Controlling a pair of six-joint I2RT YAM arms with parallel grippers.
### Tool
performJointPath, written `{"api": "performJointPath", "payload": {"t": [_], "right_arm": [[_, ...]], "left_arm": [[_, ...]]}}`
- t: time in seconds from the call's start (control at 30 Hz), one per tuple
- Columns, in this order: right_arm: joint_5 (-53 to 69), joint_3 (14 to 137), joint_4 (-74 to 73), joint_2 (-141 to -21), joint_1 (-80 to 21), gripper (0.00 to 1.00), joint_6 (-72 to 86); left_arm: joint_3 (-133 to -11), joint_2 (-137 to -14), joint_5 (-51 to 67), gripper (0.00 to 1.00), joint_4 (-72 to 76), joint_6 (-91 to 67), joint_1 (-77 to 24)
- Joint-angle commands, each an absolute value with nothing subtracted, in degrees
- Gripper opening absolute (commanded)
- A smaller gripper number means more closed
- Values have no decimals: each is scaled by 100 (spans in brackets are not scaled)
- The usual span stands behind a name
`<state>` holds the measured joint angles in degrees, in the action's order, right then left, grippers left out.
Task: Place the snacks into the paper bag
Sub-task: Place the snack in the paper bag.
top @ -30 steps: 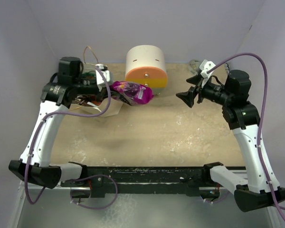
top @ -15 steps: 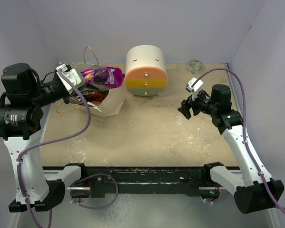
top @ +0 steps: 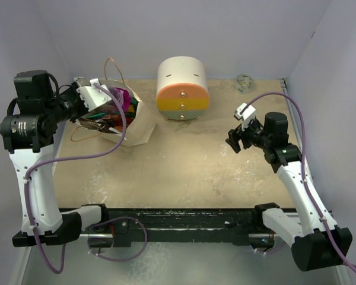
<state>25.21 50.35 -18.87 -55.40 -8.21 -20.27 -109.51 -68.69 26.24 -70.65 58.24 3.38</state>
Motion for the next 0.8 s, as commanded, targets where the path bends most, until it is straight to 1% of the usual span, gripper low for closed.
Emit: {"api": "performJointPath", "payload": {"t": [0.0, 0.17, 0.3, 0.43, 0.57, 0.77], "right_arm": [[2522, 4992, -1652, -5391, -767, 77, -2131], [2525, 4977, -1648, -5435, -743, 77, -2132], [2557, 4950, -1640, -5457, -721, 77, -2139], [2605, 4948, -1664, -5524, -712, 77, -2150], [2603, 4941, -1687, -5522, -704, 77, -2171], [2624, 4905, -1687, -5485, -670, 77, -2187]], "left_arm": [[-11195, -6950, 1985, 0, -6483, 6956, 382], [-10985, -7145, 1808, 0, -6420, 7782, 370], [-10655, -7239, 1536, 0, -6068, 8273, 293], [-10550, -7423, 1037, 0, -5829, 8473, -82], [-10266, -7606, 274, 0, -5505, 8606, -705], [-10169, -7990, -253, 0, -5228, 8685, -912]]}}
